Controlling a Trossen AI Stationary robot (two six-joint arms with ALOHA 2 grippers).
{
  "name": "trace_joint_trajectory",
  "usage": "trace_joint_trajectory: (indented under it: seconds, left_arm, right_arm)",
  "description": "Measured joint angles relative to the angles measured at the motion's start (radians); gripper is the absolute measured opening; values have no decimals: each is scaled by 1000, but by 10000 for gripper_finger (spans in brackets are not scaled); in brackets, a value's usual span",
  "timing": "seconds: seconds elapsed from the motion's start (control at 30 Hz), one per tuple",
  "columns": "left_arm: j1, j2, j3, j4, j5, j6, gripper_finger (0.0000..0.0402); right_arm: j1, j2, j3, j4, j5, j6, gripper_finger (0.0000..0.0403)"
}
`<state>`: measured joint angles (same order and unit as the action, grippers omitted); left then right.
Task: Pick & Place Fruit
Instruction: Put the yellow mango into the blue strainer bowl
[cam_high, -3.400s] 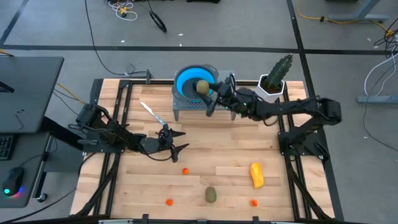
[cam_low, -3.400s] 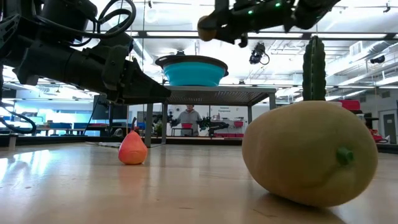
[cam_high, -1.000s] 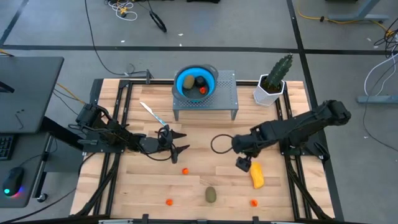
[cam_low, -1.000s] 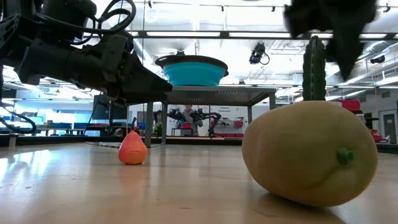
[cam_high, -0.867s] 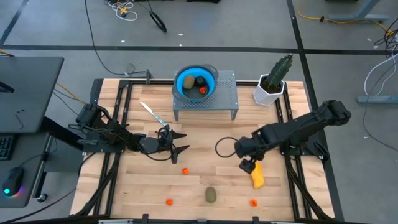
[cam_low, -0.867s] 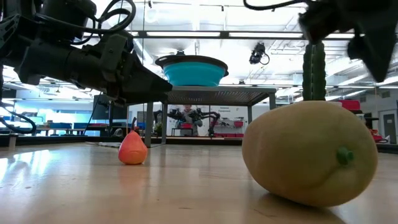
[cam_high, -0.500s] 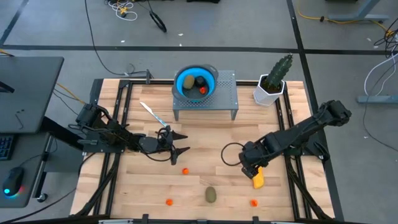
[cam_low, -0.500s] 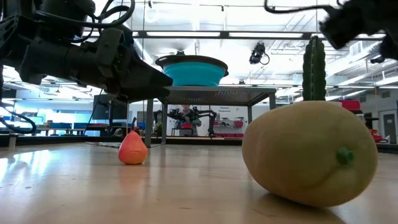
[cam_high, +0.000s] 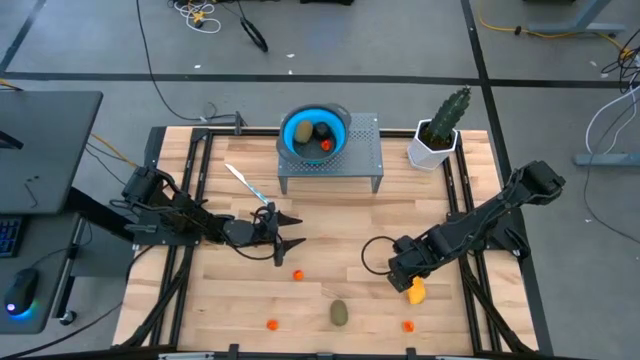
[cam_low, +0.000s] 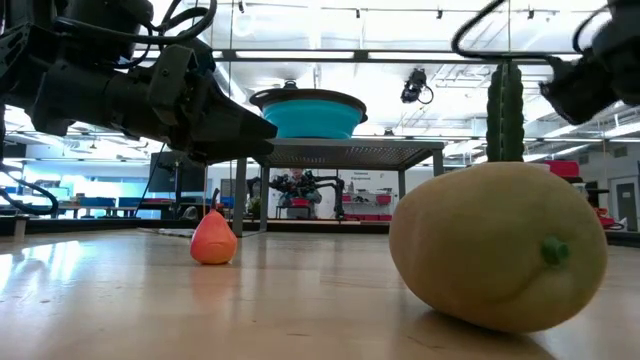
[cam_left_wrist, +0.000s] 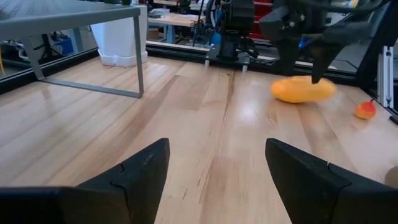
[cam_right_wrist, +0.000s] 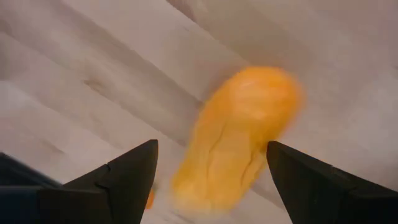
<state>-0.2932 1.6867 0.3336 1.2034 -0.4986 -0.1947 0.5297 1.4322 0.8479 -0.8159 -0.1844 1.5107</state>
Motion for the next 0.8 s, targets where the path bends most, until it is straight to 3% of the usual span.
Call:
trace_joint_trajectory:
  seconds: [0.43, 0.8]
  left_arm:
    - [0, 0, 0, 0, 6, -11, 272]
    - [-8, 0, 0, -20, 6, -36, 272]
  right_arm:
    - [33, 0, -100, 180, -36, 55, 308]
    - [103, 0, -100, 184, -58, 17, 308]
